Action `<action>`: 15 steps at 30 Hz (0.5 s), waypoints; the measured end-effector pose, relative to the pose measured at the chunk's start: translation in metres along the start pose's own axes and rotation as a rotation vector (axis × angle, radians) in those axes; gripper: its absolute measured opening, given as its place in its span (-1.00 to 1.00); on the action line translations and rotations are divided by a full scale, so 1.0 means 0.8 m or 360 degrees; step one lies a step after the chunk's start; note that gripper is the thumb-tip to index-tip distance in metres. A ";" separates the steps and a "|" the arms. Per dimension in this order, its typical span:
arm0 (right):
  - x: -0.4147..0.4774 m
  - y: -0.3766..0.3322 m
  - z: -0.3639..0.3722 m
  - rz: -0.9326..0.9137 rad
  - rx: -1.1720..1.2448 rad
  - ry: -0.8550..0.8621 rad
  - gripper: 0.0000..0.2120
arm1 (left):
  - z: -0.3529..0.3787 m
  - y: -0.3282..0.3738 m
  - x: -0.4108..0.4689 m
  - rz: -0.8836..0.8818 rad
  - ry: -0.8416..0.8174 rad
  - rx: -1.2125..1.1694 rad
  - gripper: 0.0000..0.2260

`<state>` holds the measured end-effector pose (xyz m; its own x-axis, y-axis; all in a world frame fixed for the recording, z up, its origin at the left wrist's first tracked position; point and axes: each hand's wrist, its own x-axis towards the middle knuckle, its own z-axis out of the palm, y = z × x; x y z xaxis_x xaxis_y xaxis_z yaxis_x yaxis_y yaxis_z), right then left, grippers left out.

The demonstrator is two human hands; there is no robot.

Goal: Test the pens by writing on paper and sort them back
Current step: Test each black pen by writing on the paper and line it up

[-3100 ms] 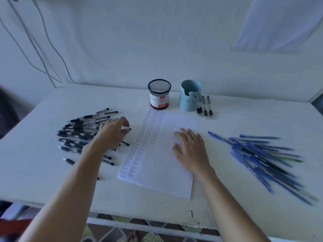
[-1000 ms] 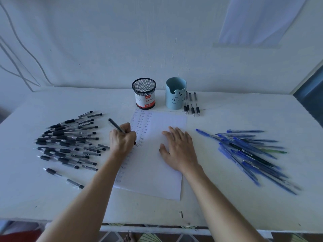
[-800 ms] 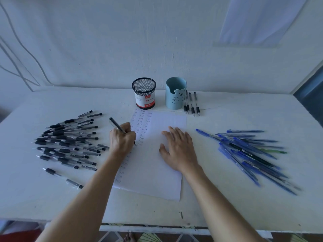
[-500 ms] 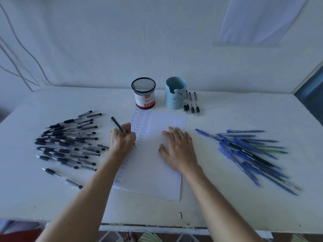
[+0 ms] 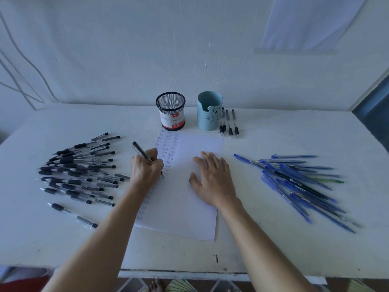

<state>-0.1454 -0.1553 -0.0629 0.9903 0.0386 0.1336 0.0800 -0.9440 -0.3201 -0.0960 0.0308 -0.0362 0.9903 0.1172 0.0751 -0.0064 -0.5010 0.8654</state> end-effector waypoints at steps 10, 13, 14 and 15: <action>0.000 0.000 0.001 -0.0008 -0.0007 0.0007 -0.39 | 0.000 -0.005 0.002 0.0033 -0.0033 0.0014 -0.79; 0.000 0.001 0.002 -0.0010 -0.0014 0.0009 -0.40 | 0.000 -0.009 0.004 0.0026 -0.0042 0.0036 -0.80; 0.000 0.001 0.002 -0.0010 -0.0013 0.0001 -0.39 | 0.000 -0.009 0.004 0.0030 -0.0041 0.0030 -0.80; 0.001 0.001 0.001 -0.0012 -0.0012 -0.0003 -0.38 | 0.000 -0.009 0.004 0.0031 -0.0037 0.0022 -0.79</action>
<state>-0.1445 -0.1553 -0.0640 0.9899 0.0462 0.1341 0.0864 -0.9461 -0.3121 -0.0928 0.0346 -0.0425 0.9930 0.0872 0.0801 -0.0239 -0.5150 0.8568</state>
